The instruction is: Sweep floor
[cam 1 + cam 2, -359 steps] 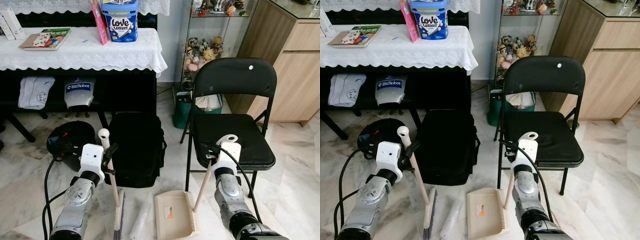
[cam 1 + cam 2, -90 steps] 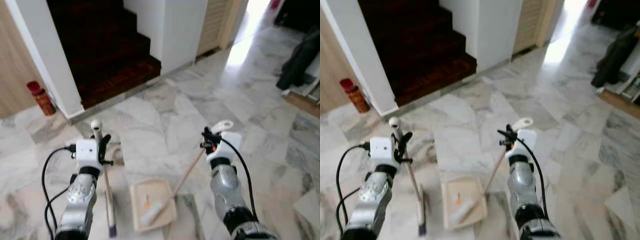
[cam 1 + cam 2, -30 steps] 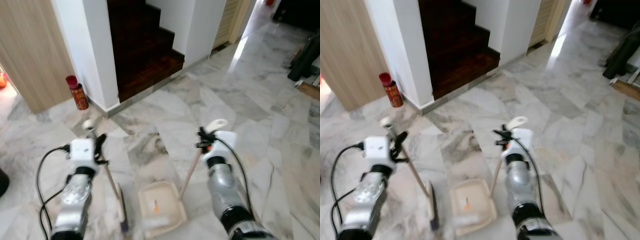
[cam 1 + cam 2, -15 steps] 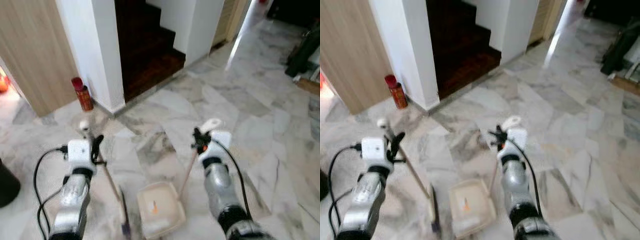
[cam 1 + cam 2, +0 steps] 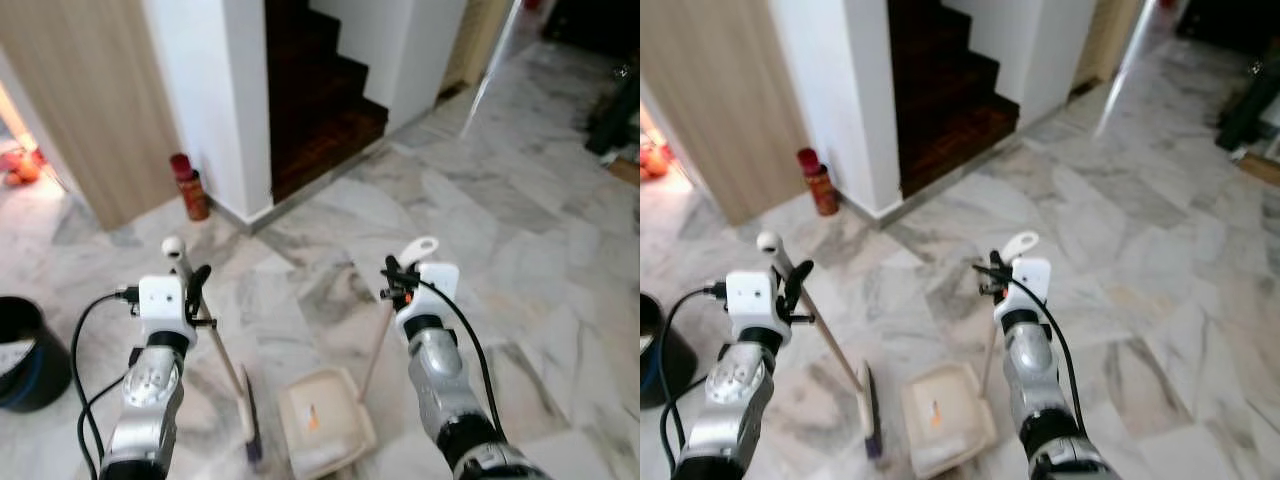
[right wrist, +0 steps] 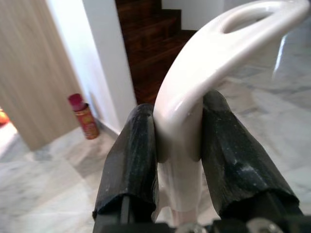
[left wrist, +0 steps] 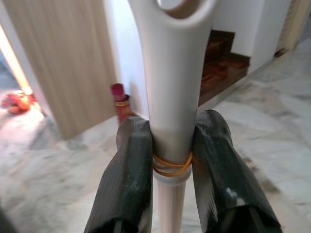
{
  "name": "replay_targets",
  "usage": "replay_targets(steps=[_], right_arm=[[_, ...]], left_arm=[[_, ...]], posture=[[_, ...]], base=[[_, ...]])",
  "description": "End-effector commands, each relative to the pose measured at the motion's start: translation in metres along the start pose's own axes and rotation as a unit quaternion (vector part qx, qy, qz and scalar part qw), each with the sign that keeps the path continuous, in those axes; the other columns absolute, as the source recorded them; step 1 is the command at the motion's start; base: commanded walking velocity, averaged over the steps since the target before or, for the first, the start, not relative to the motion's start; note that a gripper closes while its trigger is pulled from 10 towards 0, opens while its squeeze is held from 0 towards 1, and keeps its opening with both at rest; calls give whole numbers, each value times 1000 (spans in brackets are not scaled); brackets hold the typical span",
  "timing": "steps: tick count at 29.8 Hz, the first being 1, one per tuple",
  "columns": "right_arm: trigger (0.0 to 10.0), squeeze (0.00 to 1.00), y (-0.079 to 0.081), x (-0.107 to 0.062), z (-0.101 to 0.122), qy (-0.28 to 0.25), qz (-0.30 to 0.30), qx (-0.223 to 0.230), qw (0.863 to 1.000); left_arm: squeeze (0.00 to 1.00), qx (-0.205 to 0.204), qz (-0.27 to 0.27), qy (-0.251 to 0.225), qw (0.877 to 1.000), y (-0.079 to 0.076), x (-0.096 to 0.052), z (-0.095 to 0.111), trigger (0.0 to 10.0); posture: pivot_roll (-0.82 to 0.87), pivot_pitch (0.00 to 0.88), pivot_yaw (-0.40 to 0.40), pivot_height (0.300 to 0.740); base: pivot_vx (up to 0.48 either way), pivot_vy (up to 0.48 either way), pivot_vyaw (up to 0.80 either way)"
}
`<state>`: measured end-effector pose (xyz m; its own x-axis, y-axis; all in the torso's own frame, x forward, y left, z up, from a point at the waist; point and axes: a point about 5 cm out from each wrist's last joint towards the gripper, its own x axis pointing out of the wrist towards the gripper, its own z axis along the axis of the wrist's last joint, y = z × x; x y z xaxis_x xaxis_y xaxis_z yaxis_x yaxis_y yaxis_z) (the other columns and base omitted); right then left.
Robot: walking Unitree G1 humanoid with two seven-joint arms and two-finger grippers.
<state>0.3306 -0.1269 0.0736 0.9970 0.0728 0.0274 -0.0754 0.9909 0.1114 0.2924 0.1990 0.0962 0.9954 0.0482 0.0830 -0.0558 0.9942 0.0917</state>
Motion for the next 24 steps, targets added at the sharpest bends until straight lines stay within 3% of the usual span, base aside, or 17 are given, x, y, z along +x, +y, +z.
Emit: replay_targets(steps=[1, 19, 24], right_arm=[[10000, 0, -3, 2, 7, -18, -7, 8, 1000], [10000, 0, -1, 3, 7, -19, 2, 7, 1000], [10000, 0, -1, 2, 7, -19, 4, 6, 1000]], left_arm=[[0, 3, -7, -19, 1000, -3, 2, 8, 10000], [0, 2, -9, -19, 1000, -4, 3, 8, 10000], [0, 2, -9, -18, 1000, -4, 3, 8, 10000]], posture=[[63, 28, -32, 740], [65, 19, -33, 740], [65, 19, -33, 740]], base=[[0, 322, 544], [0, 321, 51], [0, 321, 451]])
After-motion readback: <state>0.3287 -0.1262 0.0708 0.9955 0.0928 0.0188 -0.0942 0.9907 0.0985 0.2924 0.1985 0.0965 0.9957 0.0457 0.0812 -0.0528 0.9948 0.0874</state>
